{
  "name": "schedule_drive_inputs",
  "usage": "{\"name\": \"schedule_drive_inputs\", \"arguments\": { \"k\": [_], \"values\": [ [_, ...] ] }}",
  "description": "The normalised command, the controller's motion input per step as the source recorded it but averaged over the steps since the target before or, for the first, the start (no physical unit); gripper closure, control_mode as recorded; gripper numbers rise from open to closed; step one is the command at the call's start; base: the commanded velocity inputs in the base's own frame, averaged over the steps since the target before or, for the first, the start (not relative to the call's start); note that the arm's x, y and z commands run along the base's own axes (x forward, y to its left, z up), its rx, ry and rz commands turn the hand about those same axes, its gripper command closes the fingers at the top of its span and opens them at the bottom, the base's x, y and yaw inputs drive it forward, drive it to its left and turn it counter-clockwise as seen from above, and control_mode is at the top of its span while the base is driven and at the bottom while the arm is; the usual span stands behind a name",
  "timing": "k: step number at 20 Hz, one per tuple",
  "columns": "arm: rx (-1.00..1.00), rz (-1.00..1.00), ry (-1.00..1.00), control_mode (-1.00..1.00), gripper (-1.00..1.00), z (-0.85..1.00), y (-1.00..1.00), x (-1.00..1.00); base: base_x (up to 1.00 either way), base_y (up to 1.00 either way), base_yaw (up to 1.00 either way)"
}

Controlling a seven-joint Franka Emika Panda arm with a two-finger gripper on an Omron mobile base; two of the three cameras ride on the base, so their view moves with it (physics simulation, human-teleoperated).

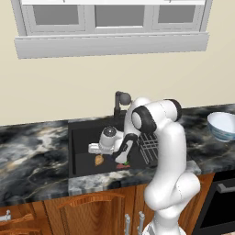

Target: Remove the onion and avocado from the sink. Then move the bowl and cup from the counter to the sink for washing.

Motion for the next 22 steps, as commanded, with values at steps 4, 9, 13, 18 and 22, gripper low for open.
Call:
{"name": "schedule_drive_inputs", "arguments": {
  "k": [4,9,13,18,22],
  "values": [
    [0.0,-0.01,0.0,-1.0,-1.0,-0.13,0.05,0.05,0.0,0.0,0.0],
    [0.0,-0.01,0.0,-1.0,-1.0,-0.15,0.03,0.05,0.0,0.0,0.0],
    [0.0,-0.02,0.0,-1.0,-1.0,-0.17,0.02,0.05,0.0,0.0,0.0],
    [0.0,-0.02,0.0,-1.0,-1.0,-0.16,0.02,0.04,0.0,0.0,0.0],
    [0.0,-0.02,0.0,-1.0,-1.0,-0.14,0.02,0.05,0.0,0.0,0.0]
  ]
}}
